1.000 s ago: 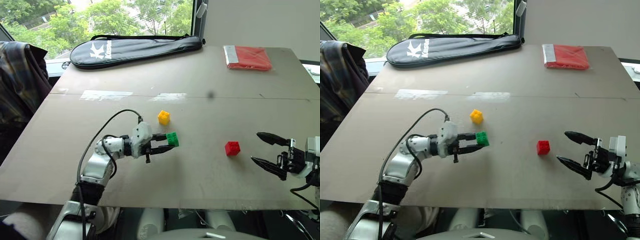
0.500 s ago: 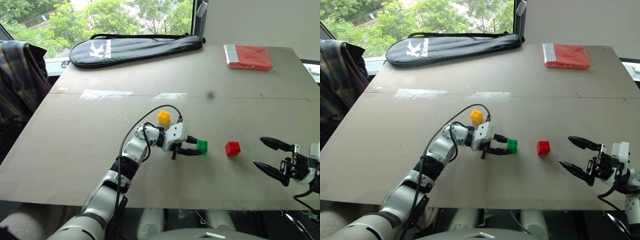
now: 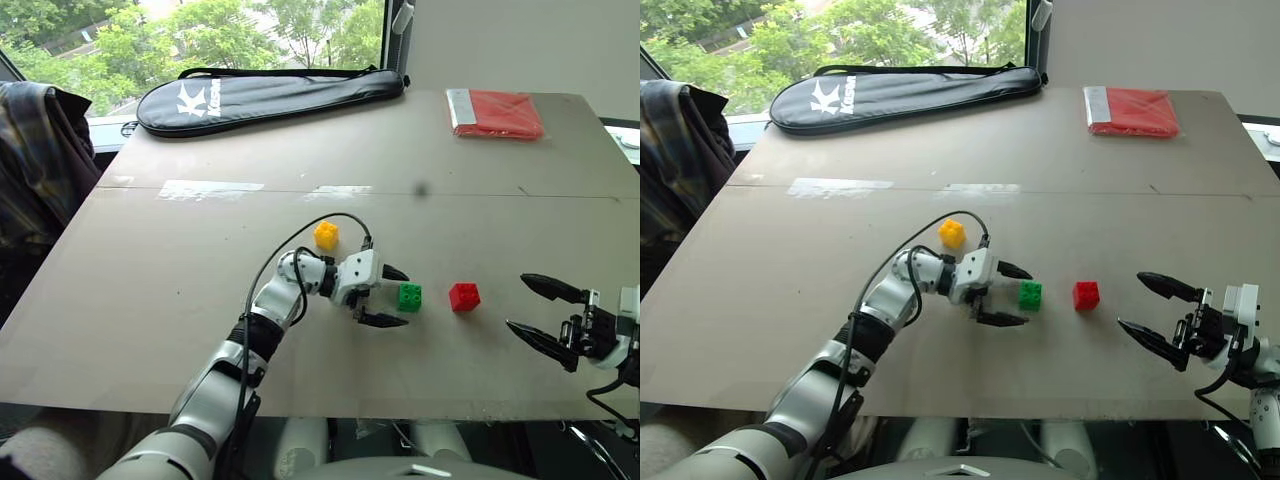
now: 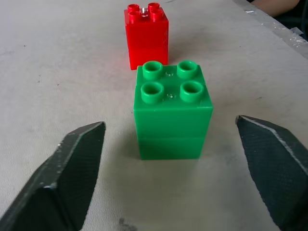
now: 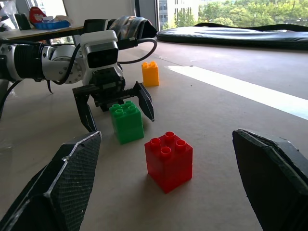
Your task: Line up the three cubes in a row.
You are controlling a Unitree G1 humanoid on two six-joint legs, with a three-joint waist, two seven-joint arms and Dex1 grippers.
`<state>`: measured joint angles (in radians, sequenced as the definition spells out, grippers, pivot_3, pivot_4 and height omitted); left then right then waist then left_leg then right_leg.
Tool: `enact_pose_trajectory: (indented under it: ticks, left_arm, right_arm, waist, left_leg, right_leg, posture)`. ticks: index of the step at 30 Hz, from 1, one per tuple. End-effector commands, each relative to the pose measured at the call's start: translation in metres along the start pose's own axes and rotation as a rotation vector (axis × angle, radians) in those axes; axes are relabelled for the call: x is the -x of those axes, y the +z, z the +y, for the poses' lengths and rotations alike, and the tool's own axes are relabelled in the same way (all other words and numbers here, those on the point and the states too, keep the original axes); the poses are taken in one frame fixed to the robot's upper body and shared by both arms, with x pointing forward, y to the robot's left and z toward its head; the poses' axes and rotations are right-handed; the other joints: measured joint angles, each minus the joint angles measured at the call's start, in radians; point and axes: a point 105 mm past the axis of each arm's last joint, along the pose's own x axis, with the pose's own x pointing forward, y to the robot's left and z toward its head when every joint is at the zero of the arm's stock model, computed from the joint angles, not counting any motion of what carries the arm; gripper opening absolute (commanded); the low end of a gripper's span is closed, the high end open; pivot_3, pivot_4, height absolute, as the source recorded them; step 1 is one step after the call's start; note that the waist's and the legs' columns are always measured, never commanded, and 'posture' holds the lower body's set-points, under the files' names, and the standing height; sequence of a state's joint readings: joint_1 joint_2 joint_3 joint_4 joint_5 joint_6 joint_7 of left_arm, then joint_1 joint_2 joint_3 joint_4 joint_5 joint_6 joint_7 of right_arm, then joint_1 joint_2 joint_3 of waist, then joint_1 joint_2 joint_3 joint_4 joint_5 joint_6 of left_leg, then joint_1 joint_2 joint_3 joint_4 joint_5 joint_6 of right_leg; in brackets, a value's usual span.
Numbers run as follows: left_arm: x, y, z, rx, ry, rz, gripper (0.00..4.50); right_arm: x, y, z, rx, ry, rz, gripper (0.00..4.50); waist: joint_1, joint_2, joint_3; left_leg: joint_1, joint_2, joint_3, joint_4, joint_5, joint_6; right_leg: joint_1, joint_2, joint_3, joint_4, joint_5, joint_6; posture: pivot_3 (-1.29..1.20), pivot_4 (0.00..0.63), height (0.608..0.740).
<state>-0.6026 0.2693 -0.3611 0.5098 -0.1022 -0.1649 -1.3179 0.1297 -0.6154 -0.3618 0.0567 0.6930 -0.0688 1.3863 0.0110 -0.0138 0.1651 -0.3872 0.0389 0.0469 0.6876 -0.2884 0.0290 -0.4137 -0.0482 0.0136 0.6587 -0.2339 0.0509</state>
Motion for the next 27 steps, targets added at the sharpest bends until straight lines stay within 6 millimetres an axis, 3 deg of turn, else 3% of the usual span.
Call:
enact_pose_trajectory:
  ticks: [1,6,9,13,16,19,24,27]
  left_arm:
    - [0.006,0.018,0.007,-0.051,0.065,-0.054,4.35]
    - [0.024,0.04,0.011,-0.068,0.126,-0.11,4.35]
    - [0.058,0.066,0.005,-0.082,0.274,-0.189,4.35]
    - [0.085,0.076,0.0,-0.039,0.507,-0.259,4.35]
    - [0.107,0.069,0.011,0.022,0.778,-0.277,4.35]
    - [0.122,0.044,0.017,0.073,1.034,-0.215,4.35]
    - [0.128,0.02,0.024,0.115,1.214,-0.156,4.35]
    - [0.124,0.004,0.029,0.125,1.206,-0.094,4.35]
  right_arm:
    - [-0.001,0.011,-0.003,0.045,0.004,-0.018,4.5]
    - [-0.004,0.013,-0.003,0.048,0.016,-0.028,4.5]
    - [-0.01,0.019,-0.006,0.052,0.016,-0.064,4.5]
    - [-0.014,0.022,-0.009,0.044,0.002,-0.097,4.5]
    - [-0.018,0.024,-0.013,0.047,-0.018,-0.114,4.5]
    - [-0.023,0.025,-0.015,0.048,-0.022,-0.124,4.5]
    - [-0.033,0.028,-0.014,0.055,-0.015,-0.135,4.5]
    - [-0.036,0.032,-0.014,0.059,-0.013,-0.14,4.5]
  waist:
    - [0.0,0.0,0.0]
    - [-0.001,0.0,0.0]
    - [-0.011,0.001,0.0]
    - [-0.017,0.001,0.0]
    - [-0.011,0.001,0.0]
    - [-0.009,0.001,0.0]
    - [-0.003,0.0,0.0]
    - [0.001,0.0,0.0]
  left_leg:
    - [0.0,0.0,0.0,0.0,0.0,0.0]
    - [0.0,0.0,-0.001,0.0,0.0,0.0]
    - [0.0,0.001,-0.002,0.0,0.0,0.0]
    - [0.001,0.002,-0.004,-0.001,0.0,0.0]
    - [0.001,0.002,-0.004,-0.001,0.0,0.0]
    - [0.003,0.0,-0.003,0.0,0.0,0.0]
    - [0.004,0.0,-0.002,0.0,0.0,0.0]
    - [0.004,0.0,-0.002,0.0,0.0,0.0]
  right_leg:
    - [0.0,0.0,0.0,0.0,0.0,0.0]
    - [0.0,0.0,0.0,0.0,0.0,0.0]
    - [0.0,0.0,0.001,0.0,0.0,0.0]
    - [0.0,0.0,0.001,0.001,0.0,0.0]
    - [0.0,-0.001,0.001,0.001,0.0,0.0]
    - [0.001,-0.002,0.002,0.001,0.0,0.0]
    - [0.002,-0.001,0.002,0.002,0.0,0.0]
    - [0.002,-0.001,0.001,0.002,0.0,0.0]
  posture:
    - [0.0,0.15,0.708]
    - [0.0,0.15,0.708]
    - [0.0,0.15,0.708]
    - [0.0,0.15,0.708]
    - [0.0,0.15,0.708]
    - [0.0,0.15,0.708]
    - [0.0,0.15,0.708]
    - [0.0,0.15,0.708]
